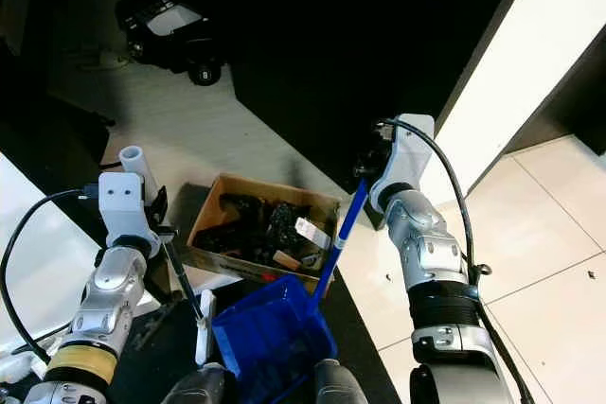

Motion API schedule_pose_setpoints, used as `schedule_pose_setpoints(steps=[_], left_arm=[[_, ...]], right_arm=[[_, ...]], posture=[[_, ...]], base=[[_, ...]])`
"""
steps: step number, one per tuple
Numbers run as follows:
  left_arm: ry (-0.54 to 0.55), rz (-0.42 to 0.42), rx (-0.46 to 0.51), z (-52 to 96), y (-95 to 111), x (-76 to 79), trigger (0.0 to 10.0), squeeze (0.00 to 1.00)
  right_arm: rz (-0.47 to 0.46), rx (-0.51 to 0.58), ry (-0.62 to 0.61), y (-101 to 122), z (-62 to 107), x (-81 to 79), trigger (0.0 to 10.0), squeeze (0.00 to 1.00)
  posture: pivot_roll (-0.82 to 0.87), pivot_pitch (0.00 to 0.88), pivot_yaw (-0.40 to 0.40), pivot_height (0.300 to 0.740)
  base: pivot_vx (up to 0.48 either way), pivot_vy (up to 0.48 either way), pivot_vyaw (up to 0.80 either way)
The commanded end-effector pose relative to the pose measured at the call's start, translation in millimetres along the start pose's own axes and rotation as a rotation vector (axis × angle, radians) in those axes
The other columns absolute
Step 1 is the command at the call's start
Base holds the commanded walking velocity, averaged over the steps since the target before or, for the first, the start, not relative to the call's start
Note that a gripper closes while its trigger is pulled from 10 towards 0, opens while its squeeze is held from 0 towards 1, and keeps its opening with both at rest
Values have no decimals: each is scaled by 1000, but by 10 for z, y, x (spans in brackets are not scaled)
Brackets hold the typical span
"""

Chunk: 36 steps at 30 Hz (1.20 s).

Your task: Sweep floor

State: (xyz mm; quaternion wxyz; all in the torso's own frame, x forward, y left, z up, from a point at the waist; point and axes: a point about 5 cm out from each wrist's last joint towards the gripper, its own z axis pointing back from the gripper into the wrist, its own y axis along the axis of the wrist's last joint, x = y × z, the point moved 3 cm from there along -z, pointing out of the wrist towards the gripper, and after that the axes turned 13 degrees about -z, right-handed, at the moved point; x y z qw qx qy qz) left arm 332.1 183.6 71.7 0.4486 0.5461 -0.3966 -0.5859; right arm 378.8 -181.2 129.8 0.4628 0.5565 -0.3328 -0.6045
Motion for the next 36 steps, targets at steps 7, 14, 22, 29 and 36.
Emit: schedule_pose_setpoints(steps=[7, 14, 22, 29, 36], left_arm=[[-1, -35, -46, -12, -65, -25, 10000, 0], [-7, -22, -84, -12, -121, 15, 10000, 0], [-12, -13, -99, -8, -134, 39, 10000, 0], [-20, -22, -91, -11, -117, 57, 10000, 0], [-51, -52, -71, -6, -82, 90, 10000, 0]], right_arm=[[-14, 9, 1, -6, 4, -14, 10000, 0], [-25, -41, -2, -216, 18, 28, 10000, 0], [-28, -63, -12, -307, 39, 68, 10000, 0], [-27, -70, -15, -355, 48, 85, 10000, 0], [-35, -89, -29, -455, 75, 111, 10000, 0]], posture=[[-3, 117, -4, 740], [-2, 117, -7, 740], [1, 119, -8, 740], [0, 120, -8, 740], [3, 117, 0, 740]], base=[[0, 0, 0], [0, 0, 0], [0, 247, 0], [0, 263, 0], [0, 0, 0]])
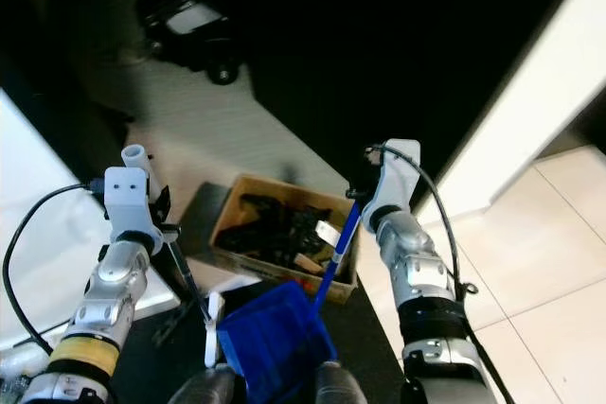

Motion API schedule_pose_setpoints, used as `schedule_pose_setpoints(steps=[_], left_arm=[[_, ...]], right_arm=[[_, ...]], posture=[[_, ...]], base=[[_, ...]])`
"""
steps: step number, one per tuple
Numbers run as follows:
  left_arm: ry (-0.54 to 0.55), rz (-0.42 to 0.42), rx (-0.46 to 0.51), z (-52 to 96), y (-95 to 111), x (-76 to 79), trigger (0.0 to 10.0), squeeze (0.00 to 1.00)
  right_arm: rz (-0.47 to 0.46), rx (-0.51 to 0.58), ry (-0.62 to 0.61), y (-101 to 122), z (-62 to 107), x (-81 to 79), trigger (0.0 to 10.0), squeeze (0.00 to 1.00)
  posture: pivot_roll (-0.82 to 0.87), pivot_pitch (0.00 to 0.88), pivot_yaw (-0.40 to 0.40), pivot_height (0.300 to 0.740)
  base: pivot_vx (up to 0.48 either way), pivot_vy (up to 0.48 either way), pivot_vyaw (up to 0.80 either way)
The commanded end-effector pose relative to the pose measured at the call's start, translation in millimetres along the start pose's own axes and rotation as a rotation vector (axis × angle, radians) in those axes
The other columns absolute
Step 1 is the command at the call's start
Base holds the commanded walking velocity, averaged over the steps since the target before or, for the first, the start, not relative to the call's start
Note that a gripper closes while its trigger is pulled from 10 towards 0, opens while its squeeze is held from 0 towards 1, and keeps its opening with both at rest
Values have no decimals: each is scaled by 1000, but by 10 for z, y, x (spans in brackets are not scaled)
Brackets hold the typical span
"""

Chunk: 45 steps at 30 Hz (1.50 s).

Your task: Sweep floor

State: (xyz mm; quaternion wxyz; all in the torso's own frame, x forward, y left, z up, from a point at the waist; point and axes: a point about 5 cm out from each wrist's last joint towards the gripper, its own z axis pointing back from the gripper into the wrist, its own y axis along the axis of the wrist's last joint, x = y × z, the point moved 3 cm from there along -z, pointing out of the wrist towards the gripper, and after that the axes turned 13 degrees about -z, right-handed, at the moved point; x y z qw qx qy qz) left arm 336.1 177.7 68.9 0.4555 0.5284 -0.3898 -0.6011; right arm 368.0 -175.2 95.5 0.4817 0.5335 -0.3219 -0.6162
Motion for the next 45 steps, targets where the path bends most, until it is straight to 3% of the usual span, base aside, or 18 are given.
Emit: schedule_pose_setpoints(steps=[1, 5, 14, 24, 33, 35, 40, 45], left_arm=[[-24, -54, -28, 30, -77, 27, 10000, 0], [-37, -73, -21, 32, -62, 41, 10000, 0], [-41, -77, -22, 34, -64, 59, 10000, 0], [-17, -66, -57, 22, -129, 35, 10000, 0], [13, -109, -52, 28, -136, -49, 10000, 0], [26, -139, -41, 30, -116, -100, 10000, 0], [24, -244, -73, 29, -130, -170, 10000, 0], [38, -293, -117, 30, -155, -258, 10000, 0]], right_arm=[[-50, -26, -9, -101, 23, 47, 10000, 0], [-51, -29, -14, -119, 32, 65, 10000, 0], [-48, -29, -20, -130, 42, 87, 10000, 0], [-47, -40, -3, -196, 56, 38, 10000, 0], [102, -24, 12, -264, 76, -49, 10000, 0], [141, -3, -15, -278, 83, -21, 10000, 0], [98, 52, -134, -355, 129, 199, 10000, 0], [70, 91, -182, -364, 162, 291, 10000, 0]], posture=[[3, 117, 0, 740], [2, 116, 1, 740], [-1, 112, 1, 740], [-7, 103, 0, 740], [-5, 108, -7, 740], [-4, 109, -8, 740], [6, 110, -7, 740], [4, 111, -1, 740]], base=[[0, 0, 0], [0, 0, 0], [0, -480, 0], [0, 0, 0], [0, 0, 0], [0, 0, 0], [0, 0, 0], [0, 0, 0]])
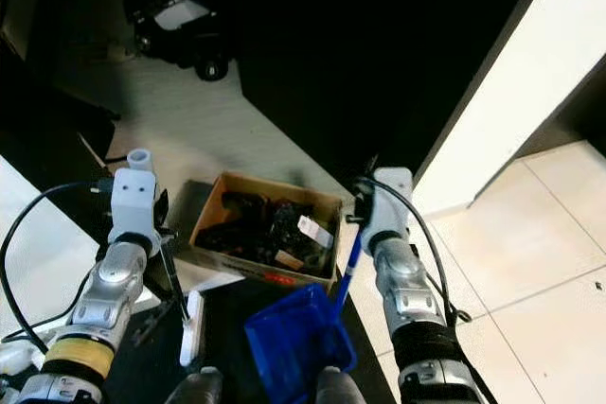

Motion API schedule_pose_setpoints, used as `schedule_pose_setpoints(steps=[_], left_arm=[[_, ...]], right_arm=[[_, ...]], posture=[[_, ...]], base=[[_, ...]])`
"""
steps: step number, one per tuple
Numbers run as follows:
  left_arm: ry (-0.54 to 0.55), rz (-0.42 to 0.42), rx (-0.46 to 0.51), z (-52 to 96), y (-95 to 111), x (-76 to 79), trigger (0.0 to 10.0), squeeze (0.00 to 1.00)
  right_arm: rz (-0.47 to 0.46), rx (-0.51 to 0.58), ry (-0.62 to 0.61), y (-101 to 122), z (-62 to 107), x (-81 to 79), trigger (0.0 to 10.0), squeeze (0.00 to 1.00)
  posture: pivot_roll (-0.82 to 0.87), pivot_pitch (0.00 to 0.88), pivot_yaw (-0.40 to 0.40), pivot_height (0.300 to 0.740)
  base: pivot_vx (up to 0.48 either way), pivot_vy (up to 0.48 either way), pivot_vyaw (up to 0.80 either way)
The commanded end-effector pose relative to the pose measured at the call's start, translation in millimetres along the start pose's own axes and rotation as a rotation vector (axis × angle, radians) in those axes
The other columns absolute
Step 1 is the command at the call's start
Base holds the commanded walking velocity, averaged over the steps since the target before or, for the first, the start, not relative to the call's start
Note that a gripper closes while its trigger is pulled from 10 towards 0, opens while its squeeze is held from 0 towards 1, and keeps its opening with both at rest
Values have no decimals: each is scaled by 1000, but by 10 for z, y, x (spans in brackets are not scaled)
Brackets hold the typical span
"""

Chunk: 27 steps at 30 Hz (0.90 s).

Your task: Sweep floor

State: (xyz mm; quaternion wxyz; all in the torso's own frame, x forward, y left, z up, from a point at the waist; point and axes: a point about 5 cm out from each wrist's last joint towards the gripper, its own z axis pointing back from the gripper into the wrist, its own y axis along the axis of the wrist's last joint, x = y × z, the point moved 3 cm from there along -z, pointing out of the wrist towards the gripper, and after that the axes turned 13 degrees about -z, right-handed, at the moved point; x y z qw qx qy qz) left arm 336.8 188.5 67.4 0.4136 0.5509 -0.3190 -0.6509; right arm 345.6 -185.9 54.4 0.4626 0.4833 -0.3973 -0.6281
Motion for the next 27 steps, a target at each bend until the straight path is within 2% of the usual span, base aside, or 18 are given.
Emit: schedule_pose_setpoints(steps=[1, 6, 10, 13, 17, 21, 27], left_arm=[[30, -100, -60, 32, -142, -142, 10000, 0], [-3, -64, -98, 56, -210, -65, 10000, 0], [-10, -50, -102, 85, -232, -27, 10000, 0], [12, 33, -94, 91, -227, -17, 10000, 0], [29, 72, -94, 82, -216, -19, 10000, 0], [20, 61, -103, 73, -216, 8, 10000, 0], [19, 53, -111, 82, -222, 30, 10000, 0]], right_arm=[[-13, 35, -27, 24, 15, 66, 10000, 0], [-100, 14, -47, -110, 42, 67, 10000, 0], [-117, 28, -29, -157, 56, 11, 10000, 0], [-119, 58, 14, -132, 53, -84, 10000, 0], [-106, 76, 41, -113, 50, -153, 10000, 0], [-73, 74, 65, -128, 50, -208, 10000, 0], [-71, 75, 65, -135, 47, -190, 10000, 0]], posture=[[4, 112, -1, 740], [3, 109, 2, 740], [7, 106, 0, 740], [7, 106, -3, 740], [4, 108, -4, 740], [3, 109, -6, 740], [0, 112, -6, 740]], base=[[0, 0, 0], [0, 0, 0], [0, 0, 0], [0, 0, 0], [0, 0, 0], [0, 0, 800], [0, 0, 800]])
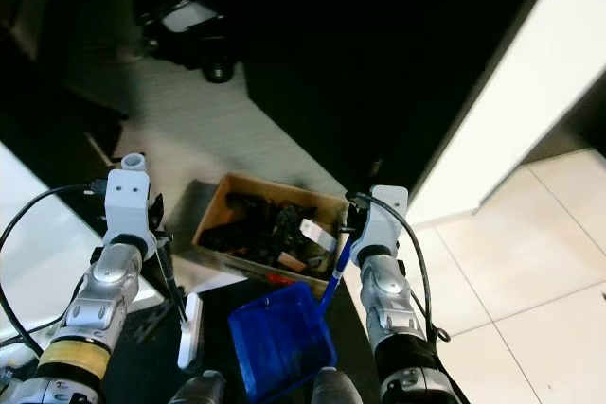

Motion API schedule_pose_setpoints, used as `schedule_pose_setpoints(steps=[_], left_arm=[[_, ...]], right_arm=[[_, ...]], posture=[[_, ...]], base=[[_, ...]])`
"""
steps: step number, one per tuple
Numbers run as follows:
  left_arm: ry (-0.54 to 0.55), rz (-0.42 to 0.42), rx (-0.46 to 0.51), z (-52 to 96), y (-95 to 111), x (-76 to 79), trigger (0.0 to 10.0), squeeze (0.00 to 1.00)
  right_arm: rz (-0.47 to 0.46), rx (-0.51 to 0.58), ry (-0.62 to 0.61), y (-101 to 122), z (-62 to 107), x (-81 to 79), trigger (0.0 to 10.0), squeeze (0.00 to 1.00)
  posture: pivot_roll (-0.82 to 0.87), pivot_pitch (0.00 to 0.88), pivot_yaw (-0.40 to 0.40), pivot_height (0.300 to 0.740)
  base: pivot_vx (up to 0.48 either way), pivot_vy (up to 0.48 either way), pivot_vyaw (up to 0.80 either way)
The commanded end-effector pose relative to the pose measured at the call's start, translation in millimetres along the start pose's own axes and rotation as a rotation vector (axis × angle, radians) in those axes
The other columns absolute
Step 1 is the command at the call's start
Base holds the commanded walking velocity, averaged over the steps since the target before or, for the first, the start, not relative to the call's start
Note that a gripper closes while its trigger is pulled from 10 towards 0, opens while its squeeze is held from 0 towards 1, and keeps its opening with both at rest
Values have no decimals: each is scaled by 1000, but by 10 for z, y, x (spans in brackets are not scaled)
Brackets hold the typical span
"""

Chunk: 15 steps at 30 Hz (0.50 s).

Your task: Sweep floor

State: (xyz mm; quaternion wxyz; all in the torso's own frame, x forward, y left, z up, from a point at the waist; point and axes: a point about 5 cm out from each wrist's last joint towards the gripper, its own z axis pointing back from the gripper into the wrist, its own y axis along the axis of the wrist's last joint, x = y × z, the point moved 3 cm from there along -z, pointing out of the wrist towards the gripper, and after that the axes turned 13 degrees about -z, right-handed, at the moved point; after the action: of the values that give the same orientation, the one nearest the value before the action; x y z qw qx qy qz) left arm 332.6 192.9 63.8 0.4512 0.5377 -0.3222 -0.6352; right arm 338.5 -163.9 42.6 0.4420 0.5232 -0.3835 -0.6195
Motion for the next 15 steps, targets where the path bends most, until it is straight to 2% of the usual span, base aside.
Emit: schedule_pose_setpoints(steps=[1, 15], left_arm=[[0, -21, -72, 44, -167, 37, 10000, 0], [-21, -20, -65, 43, -139, 82, 10000, 0]], right_arm=[[-7, 29, 11, 46, -11, -15, 10000, 0], [0, 29, 19, 25, -7, -21, 10000, 0]], posture=[[0, 112, -6, 740], [3, 111, -4, 740]], base=[[0, 0, 800], [0, 0, 800]])
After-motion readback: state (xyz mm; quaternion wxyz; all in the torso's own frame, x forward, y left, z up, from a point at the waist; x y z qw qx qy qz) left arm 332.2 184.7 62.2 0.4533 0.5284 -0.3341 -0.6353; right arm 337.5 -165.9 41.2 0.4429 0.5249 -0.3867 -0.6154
